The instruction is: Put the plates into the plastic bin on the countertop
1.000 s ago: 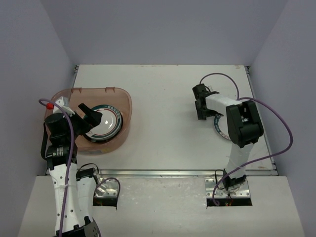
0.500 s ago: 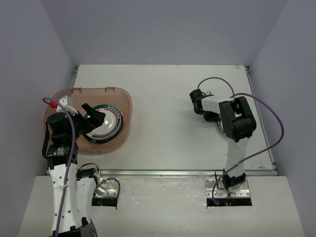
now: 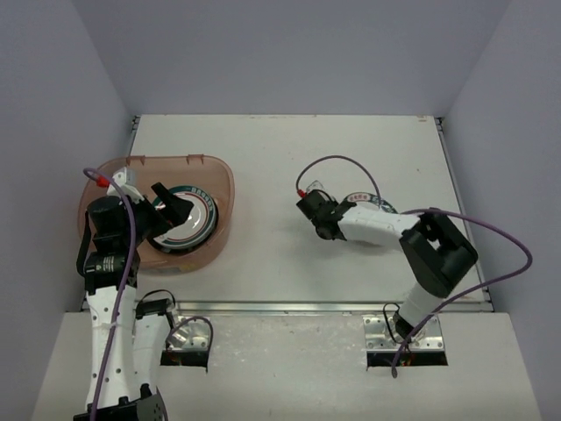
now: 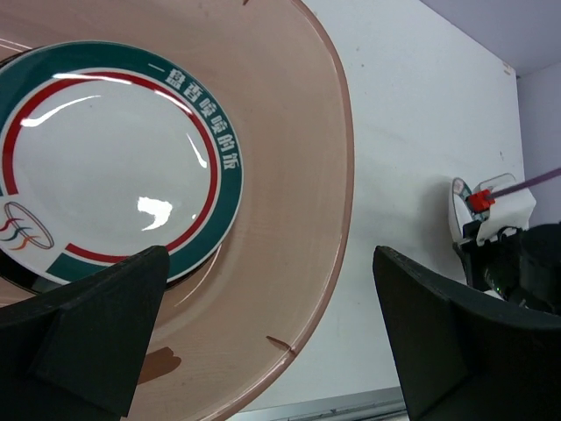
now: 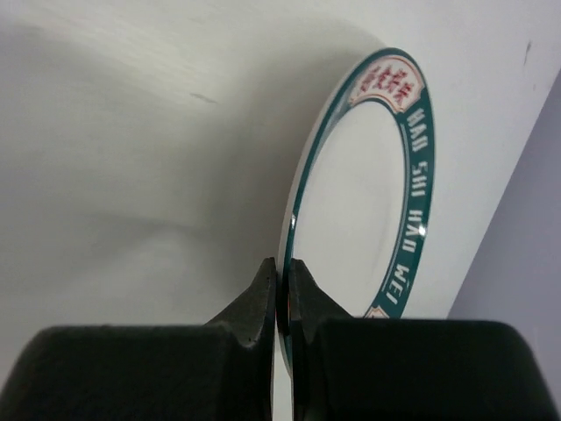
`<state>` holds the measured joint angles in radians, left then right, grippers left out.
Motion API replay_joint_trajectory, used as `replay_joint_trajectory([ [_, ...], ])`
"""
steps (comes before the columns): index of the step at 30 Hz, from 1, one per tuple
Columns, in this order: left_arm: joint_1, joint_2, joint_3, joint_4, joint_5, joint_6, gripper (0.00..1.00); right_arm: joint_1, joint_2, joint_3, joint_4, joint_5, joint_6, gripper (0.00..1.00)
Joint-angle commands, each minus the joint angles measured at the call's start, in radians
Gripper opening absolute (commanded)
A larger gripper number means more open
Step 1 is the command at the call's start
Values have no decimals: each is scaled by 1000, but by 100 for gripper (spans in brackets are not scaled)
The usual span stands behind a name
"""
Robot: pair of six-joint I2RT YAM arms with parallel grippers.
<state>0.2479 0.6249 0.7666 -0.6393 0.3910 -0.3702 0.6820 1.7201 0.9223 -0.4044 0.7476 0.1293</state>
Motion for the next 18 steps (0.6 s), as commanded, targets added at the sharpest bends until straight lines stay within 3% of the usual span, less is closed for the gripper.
replay_joint_trajectory([
  [1, -22, 25, 11, 55, 63, 17, 100, 128, -149, -50, 159, 39, -154, 0],
  [7, -24, 89, -1, 93, 274, -37, 100, 344, -224, -46, 188, 162, -345, 0],
  [13, -27, 95, -38, 202, 479, -145, 100, 603, -333, -97, 409, 232, -631, 0],
  [18, -30, 59, -23, 230, 507, -209, 100, 789, -422, -117, 588, 169, -833, 0],
])
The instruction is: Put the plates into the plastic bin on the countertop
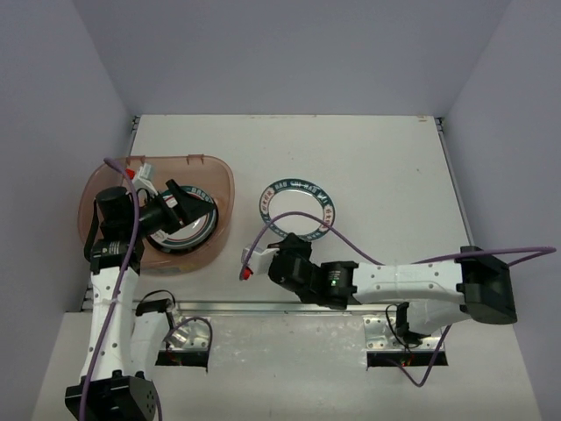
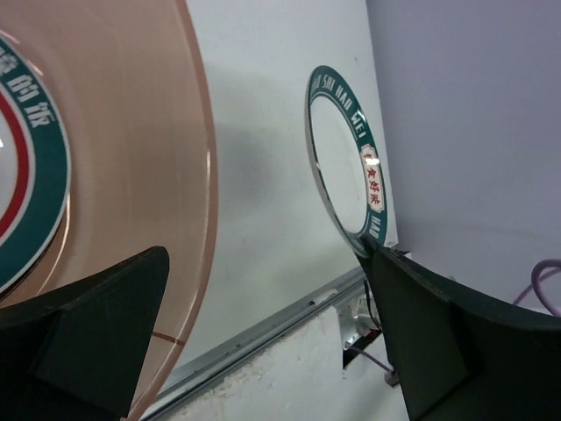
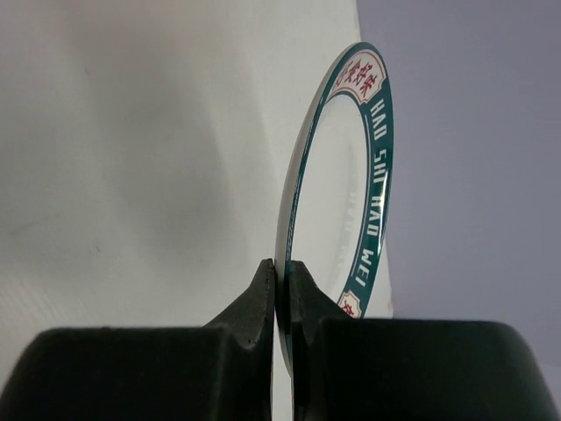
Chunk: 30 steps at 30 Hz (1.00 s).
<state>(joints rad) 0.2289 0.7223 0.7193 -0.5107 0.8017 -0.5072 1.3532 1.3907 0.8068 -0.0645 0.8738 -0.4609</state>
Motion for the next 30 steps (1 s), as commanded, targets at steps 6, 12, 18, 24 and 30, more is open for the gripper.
replay_joint_trajectory([
  [6, -25, -53, 16, 103, 107, -118, 100, 261, -66, 57, 296, -33, -330, 0],
  [12, -37, -45, 1, 100, 105, -112, 91, 293, -23, 112, 396, -46, -413, 0],
  [18, -63, -25, -3, 99, 127, -90, 64, 305, 14, 176, 428, -68, -464, 0],
  [24, -74, -18, 34, 101, 135, -84, 0, 307, 67, 255, 385, -143, -438, 0],
  [30, -73, -52, 125, 9, -195, -114, 0, 294, 47, 183, 553, -100, -436, 98],
])
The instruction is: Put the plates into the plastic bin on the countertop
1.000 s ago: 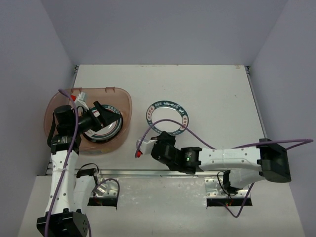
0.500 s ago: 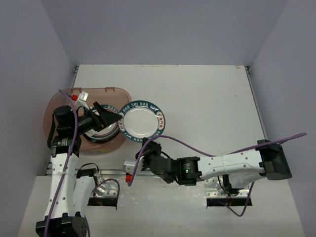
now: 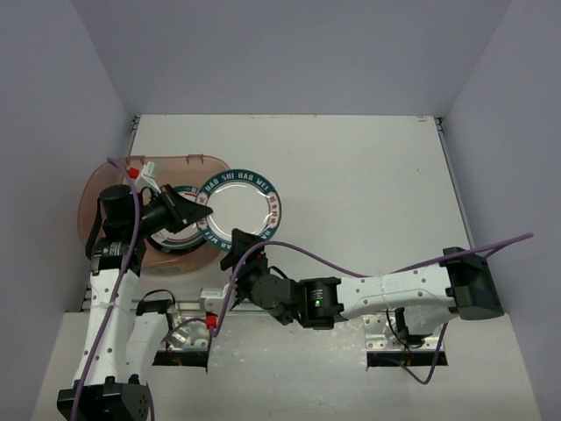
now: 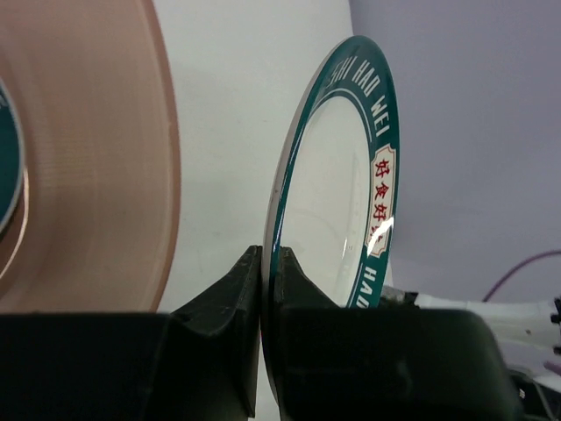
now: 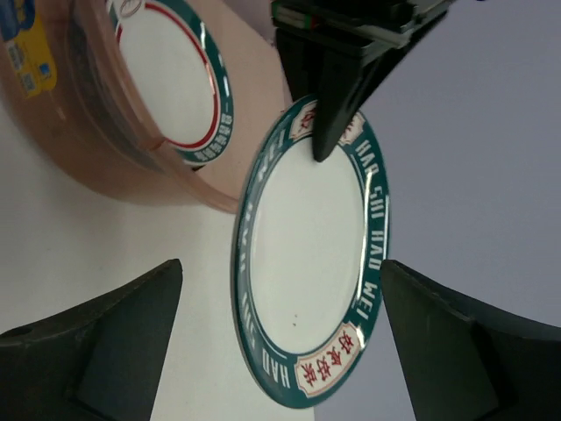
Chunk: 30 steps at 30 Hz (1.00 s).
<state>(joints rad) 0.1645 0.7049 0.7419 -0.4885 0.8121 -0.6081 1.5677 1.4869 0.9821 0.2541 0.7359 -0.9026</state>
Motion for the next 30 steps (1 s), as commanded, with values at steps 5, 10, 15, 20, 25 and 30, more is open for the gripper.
replay_joint_trajectory([
  [5, -5, -4, 180, -111, -593, -153, 0, 46, -286, -139, 212, 100, 168, 99],
  [10, 19, 34, 173, -79, -707, -243, 0, 14, -518, -191, -81, 125, 468, 99],
  [15, 54, 31, 94, -86, -883, -263, 0, 12, -699, -158, -383, 181, 744, 99],
  [20, 113, 54, 11, -48, -936, -237, 0, 13, -749, -129, -516, 171, 892, 99],
  [25, 200, 176, -29, 25, -797, -162, 0, 12, -758, -140, -530, 137, 927, 99],
  [30, 202, 180, -85, 65, -721, -122, 67, 12, -728, -137, -519, 154, 916, 99],
])
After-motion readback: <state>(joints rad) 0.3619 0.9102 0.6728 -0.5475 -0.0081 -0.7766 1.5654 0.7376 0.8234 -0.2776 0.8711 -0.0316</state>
